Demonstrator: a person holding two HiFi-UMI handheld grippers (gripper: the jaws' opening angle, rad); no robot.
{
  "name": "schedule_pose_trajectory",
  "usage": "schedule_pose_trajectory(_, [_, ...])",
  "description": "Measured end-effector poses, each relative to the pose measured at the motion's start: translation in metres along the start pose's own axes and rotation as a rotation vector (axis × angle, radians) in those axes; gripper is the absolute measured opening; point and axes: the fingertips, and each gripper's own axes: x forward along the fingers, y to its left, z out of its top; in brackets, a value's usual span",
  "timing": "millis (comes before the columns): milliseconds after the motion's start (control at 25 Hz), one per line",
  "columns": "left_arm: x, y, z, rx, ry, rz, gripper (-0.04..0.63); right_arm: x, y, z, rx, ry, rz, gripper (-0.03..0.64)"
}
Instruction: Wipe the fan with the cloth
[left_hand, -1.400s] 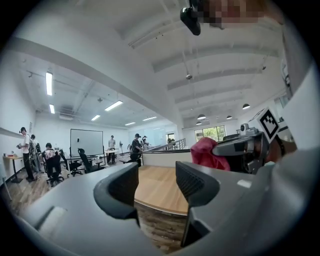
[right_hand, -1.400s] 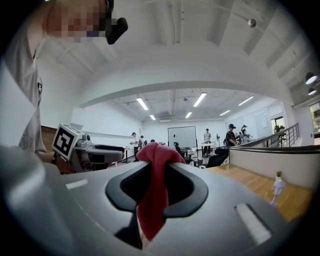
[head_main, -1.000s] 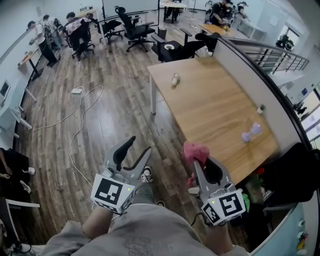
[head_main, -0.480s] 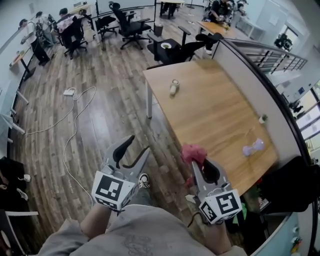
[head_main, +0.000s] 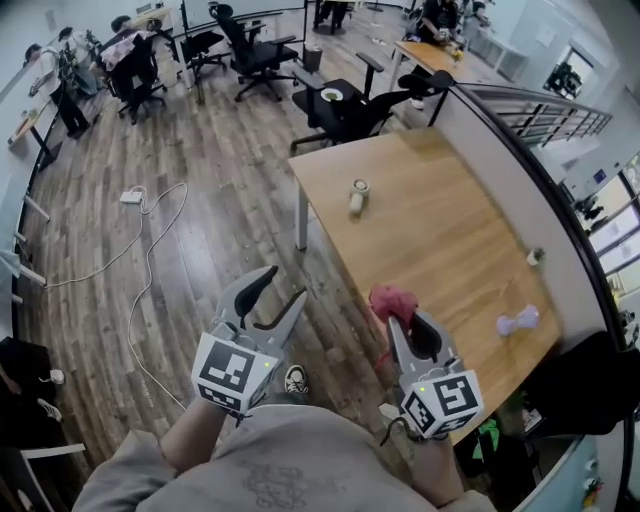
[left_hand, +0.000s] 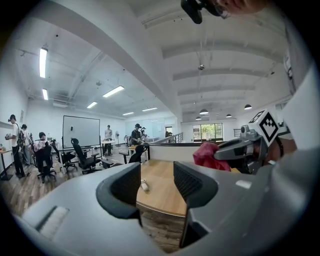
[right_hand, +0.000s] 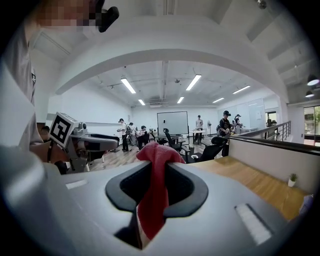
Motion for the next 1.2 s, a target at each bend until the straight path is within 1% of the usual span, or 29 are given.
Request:
schedule_pose_trajectory(120, [0.014, 0.02, -0.004, -0.001, 0.013, -0.022, 0.206, 0.029, -0.004, 0.007, -0.004, -0.004, -0.017, 0.084])
schedule_pose_trajectory(240, [0.026, 0.041, -0.006, -0.023, 0.019, -0.023, 0.206, 0.052, -0.006, 0.013, -0.02, 0.002, -0.022, 0.084])
schedule_pose_trajectory(520, [0.06, 0.066, -0.019, -0.048, 0.036, -0.035, 0.207, 0.085, -0.027, 0.001, -0.011, 0.039, -0.054, 0.084])
schedule_pose_trajectory(680, [0.087, 0.076, -0.022, -0.051, 0.047, -0.053, 0.21, 0.106, -0.05, -0.003, 0.011, 0.053, -0.074, 0.084])
schedule_pose_trajectory(800, [0.109, 0.086, -0.024, -0.043, 0.059, -0.051, 0.212, 0.125, -0.068, -0.004, 0.023, 0.055, -0.078, 0.084])
schedule_pose_trajectory(960, [0.144, 0.1, -0.024, -0.044, 0.078, -0.055, 0.212, 0.159, -0.093, -0.001, 0.041, 0.064, -0.06, 0.084])
schedule_pose_trajectory(1040, [0.164, 0.105, -0.021, -0.037, 0.088, -0.063, 0.222, 0.177, -0.106, 0.001, 0.051, 0.072, -0.046, 0.084])
schedule_pose_trajectory(1200, [0.209, 0.116, -0.021, -0.021, 0.118, -0.063, 0.222, 0.212, -0.141, 0.004, 0.067, 0.091, -0.032, 0.084])
